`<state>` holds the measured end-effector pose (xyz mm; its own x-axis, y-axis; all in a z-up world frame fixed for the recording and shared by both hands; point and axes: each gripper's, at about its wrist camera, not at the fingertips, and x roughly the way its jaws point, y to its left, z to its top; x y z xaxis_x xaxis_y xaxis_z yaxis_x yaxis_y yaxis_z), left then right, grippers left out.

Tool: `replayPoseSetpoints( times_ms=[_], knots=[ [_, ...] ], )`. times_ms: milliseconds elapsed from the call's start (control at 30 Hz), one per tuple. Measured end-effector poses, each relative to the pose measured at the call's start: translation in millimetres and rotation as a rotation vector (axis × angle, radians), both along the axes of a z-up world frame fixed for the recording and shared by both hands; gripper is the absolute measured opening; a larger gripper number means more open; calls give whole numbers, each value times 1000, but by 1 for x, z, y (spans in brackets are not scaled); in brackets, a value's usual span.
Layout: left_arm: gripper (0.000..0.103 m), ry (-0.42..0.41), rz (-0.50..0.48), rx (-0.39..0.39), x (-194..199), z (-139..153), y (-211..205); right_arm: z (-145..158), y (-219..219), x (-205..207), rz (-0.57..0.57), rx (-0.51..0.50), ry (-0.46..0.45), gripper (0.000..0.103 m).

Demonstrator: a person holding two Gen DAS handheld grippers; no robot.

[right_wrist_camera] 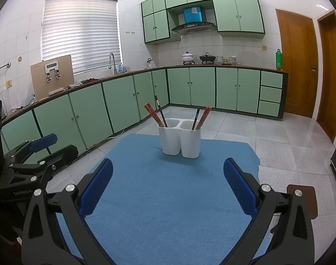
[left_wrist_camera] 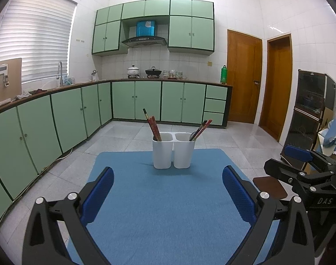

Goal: Organize utensils

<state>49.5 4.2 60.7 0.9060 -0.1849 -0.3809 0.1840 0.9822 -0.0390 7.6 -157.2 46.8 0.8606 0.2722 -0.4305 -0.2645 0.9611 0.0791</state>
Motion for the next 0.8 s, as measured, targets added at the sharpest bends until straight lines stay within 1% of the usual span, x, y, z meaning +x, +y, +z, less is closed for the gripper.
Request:
replayPoseSetpoints(
  times_ms=[800],
  knots=[
    [97,-2,0,1,0,0,1,1,2,1,4,3,-1,97]
  ],
)
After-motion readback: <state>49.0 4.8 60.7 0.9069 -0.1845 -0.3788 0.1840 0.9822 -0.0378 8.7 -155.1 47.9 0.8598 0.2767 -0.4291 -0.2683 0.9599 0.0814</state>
